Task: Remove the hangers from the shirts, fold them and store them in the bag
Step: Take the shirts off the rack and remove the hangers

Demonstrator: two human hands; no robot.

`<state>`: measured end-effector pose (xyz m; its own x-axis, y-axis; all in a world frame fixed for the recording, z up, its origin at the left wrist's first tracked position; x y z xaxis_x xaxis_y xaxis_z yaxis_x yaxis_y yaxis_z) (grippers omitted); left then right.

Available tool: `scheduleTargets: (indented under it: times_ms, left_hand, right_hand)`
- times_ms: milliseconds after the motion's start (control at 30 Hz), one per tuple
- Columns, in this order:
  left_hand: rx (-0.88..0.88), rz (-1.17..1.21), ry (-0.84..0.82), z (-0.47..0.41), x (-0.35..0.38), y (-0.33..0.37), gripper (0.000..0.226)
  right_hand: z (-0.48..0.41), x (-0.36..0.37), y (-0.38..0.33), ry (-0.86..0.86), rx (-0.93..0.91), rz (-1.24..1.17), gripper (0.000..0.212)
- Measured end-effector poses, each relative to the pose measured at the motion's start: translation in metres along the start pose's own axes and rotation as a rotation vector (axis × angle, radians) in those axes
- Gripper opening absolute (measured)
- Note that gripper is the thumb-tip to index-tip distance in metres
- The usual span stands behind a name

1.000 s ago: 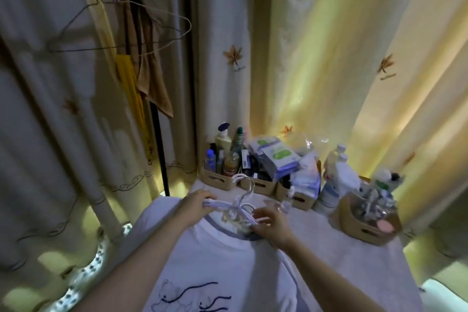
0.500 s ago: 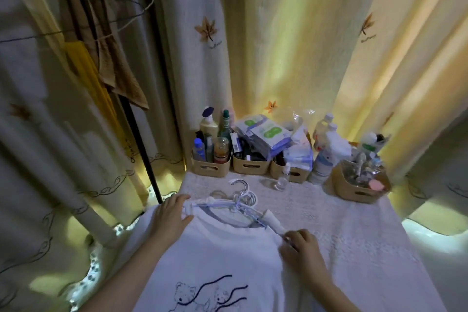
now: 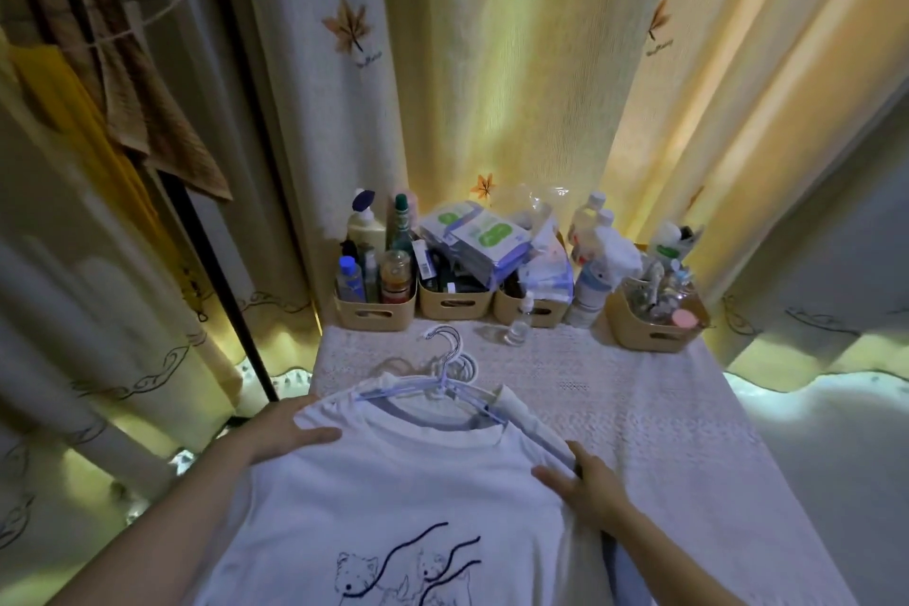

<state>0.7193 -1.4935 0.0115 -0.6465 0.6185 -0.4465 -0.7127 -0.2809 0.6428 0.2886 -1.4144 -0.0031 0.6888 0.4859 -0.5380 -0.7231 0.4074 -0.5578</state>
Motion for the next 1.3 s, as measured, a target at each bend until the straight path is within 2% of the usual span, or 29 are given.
scheduleTargets:
  times_ms: [67, 167, 267, 367, 433, 533, 600, 667, 733, 833, 933, 1000, 1100, 1200, 1300]
  left_hand:
    - [0.023, 0.023, 0.058, -0.001, 0.005, 0.002, 0.037]
    - [-0.004, 0.11, 0.238, 0.009, 0.005, -0.002, 0.034]
    - [-0.041, 0.134, 0.237, 0.028, 0.005, 0.002, 0.015]
    - [-0.061, 0.076, 0.25, 0.047, 0.008, 0.007, 0.015]
    - [-0.061, 0.065, 0.287, 0.056, 0.023, 0.002, 0.019]
    - [0.043, 0.158, 0.287, 0.067, 0.055, 0.001, 0.037]
    - [0.03, 0.043, 0.316, 0.07, 0.058, 0.001, 0.05]
    - [0.021, -0.089, 0.416, 0.077, 0.049, 0.006, 0.05]
    - [0.104, -0.2, 0.512, 0.083, 0.043, 0.021, 0.038]
    - [0.185, -0.229, 0.603, 0.088, 0.039, 0.038, 0.023]
    - [0.226, -0.27, 0.64, 0.091, 0.038, 0.051, 0.014]
    - [0.228, -0.286, 0.65, 0.092, 0.038, 0.056, 0.011]
    - [0.221, -0.213, 0.624, 0.093, 0.039, 0.057, 0.009]
    - [0.244, -0.024, 0.55, 0.097, 0.039, 0.053, 0.022]
    - [0.277, 0.171, 0.53, 0.105, 0.034, 0.052, 0.031]
  right_hand:
    - [-0.002, -0.004, 0.004, 0.031, -0.001, -0.056, 0.068]
    - [-0.008, -0.024, -0.005, 0.069, -0.067, -0.094, 0.057]
    - [-0.011, -0.046, -0.033, 0.013, -0.148, -0.044, 0.034]
    - [-0.02, -0.056, -0.04, -0.036, -0.185, -0.04, 0.023]
    - [-0.026, -0.05, -0.029, -0.055, -0.164, -0.032, 0.03]
    - [-0.03, -0.036, -0.007, -0.064, -0.054, 0.037, 0.058]
    - [-0.027, -0.039, -0.013, -0.04, -0.02, 0.141, 0.072]
    - [-0.023, -0.053, -0.041, 0.059, -0.073, 0.363, 0.081]
    - [-0.015, -0.06, -0.084, 0.135, -0.258, 0.439, 0.071]
    - [-0.004, -0.04, -0.14, 0.066, -0.503, 0.387, 0.038]
    - [-0.009, -0.009, -0.164, -0.069, -0.487, 0.336, 0.034]
    - [-0.015, 0.006, -0.167, -0.093, -0.459, 0.376, 0.033]
    - [-0.02, 0.011, -0.167, -0.048, -0.418, 0.43, 0.037]
    - [-0.014, 0.002, -0.173, 0.013, -0.462, 0.334, 0.036]
    - [-0.001, 0.001, -0.188, -0.079, -0.577, 0.145, 0.025]
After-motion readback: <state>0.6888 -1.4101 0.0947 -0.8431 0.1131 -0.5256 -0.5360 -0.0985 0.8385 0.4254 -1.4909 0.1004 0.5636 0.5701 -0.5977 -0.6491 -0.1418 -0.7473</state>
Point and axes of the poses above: each hand's wrist, its own z-axis away from the middle knuckle, its own x-axis out of the palm, y = z × x, the point moved 9 cm from there along -z, towards the middle knuckle, and after that the axes turned 14 degrees about -y, right-handed, at the moved point
